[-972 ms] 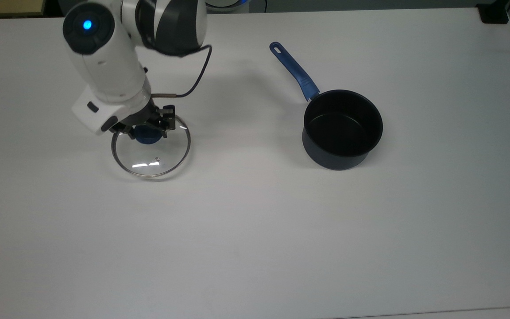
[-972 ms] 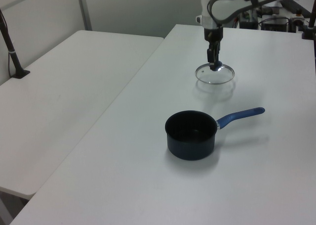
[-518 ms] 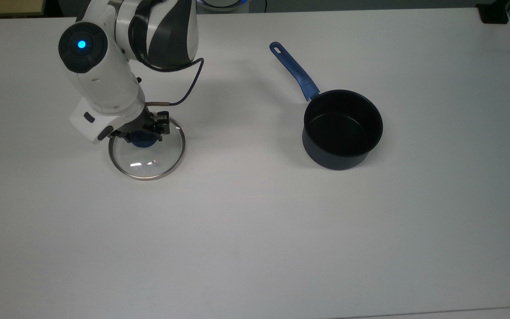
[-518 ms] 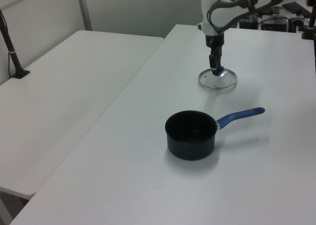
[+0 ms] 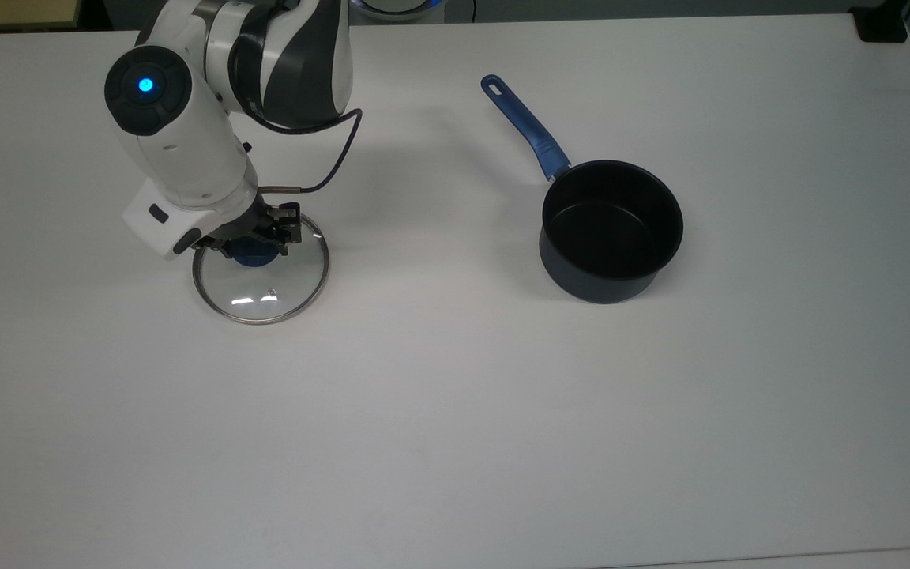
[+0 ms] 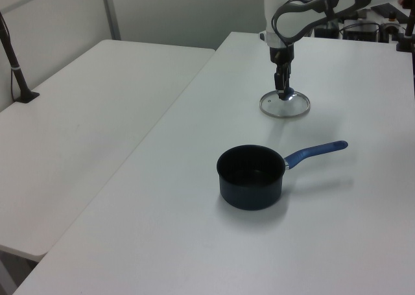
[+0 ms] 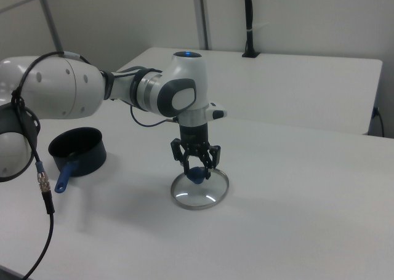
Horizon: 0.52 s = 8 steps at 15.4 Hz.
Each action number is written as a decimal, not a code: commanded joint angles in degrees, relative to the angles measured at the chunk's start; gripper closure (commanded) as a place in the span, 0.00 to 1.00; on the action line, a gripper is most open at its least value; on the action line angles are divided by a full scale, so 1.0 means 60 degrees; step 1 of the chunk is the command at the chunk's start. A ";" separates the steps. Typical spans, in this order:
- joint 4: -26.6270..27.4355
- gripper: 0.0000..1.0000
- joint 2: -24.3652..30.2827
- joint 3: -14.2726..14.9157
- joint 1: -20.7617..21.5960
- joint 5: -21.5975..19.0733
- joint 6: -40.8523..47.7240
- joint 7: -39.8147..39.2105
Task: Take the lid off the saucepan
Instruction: 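Open the gripper to release the lid knob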
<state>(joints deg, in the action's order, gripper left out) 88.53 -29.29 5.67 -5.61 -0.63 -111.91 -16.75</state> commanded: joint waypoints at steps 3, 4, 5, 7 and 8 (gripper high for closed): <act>0.0172 0.19 0.0003 -0.0036 -0.0031 0.0177 -0.0186 0.0155; 0.0157 0.11 0.0018 -0.0036 -0.0017 0.0177 -0.0172 0.0330; 0.0142 0.03 0.0032 -0.0036 0.0012 0.0192 -0.0171 0.0564; 0.0128 0.00 0.0164 -0.0036 0.0013 0.0250 -0.0099 0.0814; 0.0099 0.00 0.0251 -0.0022 0.0013 0.0251 0.0105 0.0815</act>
<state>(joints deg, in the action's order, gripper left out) 88.50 -29.72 5.67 -5.69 -0.61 -111.91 -14.28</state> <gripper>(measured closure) 0.004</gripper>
